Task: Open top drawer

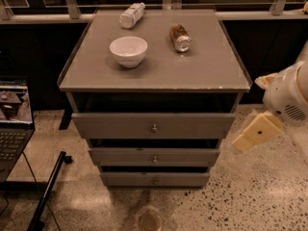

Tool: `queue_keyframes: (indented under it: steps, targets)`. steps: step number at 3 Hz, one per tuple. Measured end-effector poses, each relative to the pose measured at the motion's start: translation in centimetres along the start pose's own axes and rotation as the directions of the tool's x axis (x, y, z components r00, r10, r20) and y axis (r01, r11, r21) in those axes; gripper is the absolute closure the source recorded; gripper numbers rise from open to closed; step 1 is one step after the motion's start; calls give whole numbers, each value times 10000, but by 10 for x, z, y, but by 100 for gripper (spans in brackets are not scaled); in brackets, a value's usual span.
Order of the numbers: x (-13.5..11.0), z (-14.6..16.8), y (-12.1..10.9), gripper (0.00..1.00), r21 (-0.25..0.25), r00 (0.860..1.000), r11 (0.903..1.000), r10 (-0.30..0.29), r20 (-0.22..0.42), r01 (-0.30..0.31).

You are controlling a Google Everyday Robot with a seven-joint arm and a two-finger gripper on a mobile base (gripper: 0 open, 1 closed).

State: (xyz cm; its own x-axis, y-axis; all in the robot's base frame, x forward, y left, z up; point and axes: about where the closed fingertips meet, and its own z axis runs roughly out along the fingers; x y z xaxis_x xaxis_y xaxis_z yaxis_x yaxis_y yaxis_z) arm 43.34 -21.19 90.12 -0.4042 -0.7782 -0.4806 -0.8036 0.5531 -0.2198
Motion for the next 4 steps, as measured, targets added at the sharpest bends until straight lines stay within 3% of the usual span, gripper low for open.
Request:
queue_keyframes:
  steps: [1,2,4]
  targets:
    - [-1,36,-16,0,484,9908,9930,1036,871,-1081]
    - [-13,31,-36,18,1206,9861,9864,946,1367,-1114]
    - [-13,31,-35,64,1205,9861,9865,944,1366,-1111]
